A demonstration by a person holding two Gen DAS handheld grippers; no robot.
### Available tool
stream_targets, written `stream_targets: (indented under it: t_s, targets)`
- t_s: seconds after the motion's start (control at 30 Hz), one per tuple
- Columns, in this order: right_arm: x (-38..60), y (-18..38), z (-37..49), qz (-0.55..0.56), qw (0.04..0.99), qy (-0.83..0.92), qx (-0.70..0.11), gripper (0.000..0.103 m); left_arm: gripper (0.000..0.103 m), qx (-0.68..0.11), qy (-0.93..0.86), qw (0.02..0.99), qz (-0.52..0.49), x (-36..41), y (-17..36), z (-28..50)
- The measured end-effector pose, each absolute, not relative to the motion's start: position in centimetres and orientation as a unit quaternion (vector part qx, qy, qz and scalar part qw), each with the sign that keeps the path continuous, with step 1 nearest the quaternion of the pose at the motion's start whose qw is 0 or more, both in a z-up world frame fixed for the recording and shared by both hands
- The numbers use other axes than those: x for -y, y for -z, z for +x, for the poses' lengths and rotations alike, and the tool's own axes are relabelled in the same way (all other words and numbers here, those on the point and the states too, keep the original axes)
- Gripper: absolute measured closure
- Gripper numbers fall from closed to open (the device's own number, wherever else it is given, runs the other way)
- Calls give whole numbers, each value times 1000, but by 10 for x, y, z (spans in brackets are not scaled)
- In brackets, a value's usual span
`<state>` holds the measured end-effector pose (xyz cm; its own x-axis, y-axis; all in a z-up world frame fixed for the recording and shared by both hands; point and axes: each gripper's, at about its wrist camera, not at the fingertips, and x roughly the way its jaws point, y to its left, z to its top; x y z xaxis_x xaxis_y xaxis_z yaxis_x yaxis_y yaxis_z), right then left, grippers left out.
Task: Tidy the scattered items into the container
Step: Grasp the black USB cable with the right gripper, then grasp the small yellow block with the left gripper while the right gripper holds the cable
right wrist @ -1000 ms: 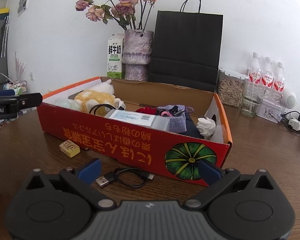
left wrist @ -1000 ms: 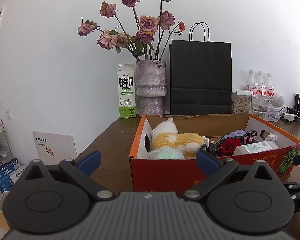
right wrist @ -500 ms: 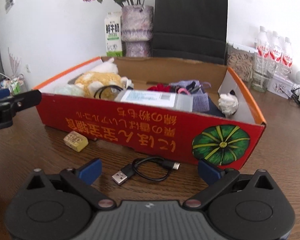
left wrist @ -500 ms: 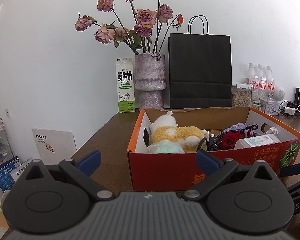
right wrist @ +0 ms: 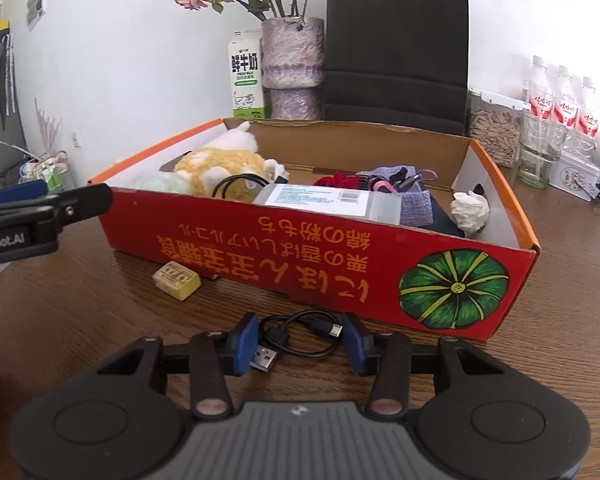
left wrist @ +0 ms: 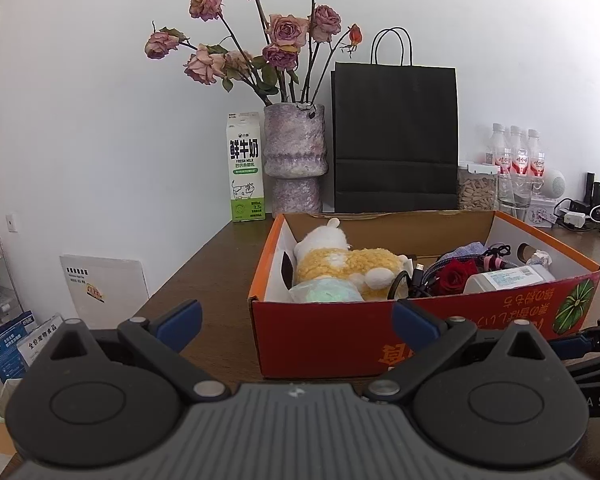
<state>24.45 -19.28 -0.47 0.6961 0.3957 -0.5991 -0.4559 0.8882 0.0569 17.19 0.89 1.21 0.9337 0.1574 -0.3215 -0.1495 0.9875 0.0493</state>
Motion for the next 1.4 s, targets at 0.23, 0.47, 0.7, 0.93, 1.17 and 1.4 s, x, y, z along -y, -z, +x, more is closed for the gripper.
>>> stream_targets:
  t_s: [0.23, 0.47, 0.7, 0.93, 1.17, 1.4]
  targets:
    - [200, 0, 241, -41, 924, -232, -302, 59, 0, -175, -68, 982, 15, -7, -10, 174]
    - [217, -3, 238, -36, 929, -224, -292, 59, 0, -199, -17, 980, 20, 3, -4, 179]
    - [238, -4, 235, -32, 935, -212, -282, 59, 0, -240, 8, 970, 30, 30, 9, 188]
    - [248, -3, 234, -30, 936, -210, -281, 59, 0, -281, -7, 960, 25, 43, 16, 206]
    - [243, -2, 229, -39, 935, -218, -277, 58, 59, -320, -25, 947, -3, 39, 22, 223]
    - [239, -1, 227, -46, 934, -221, -278, 58, 73, -316, -1, 949, -19, 39, 19, 215]
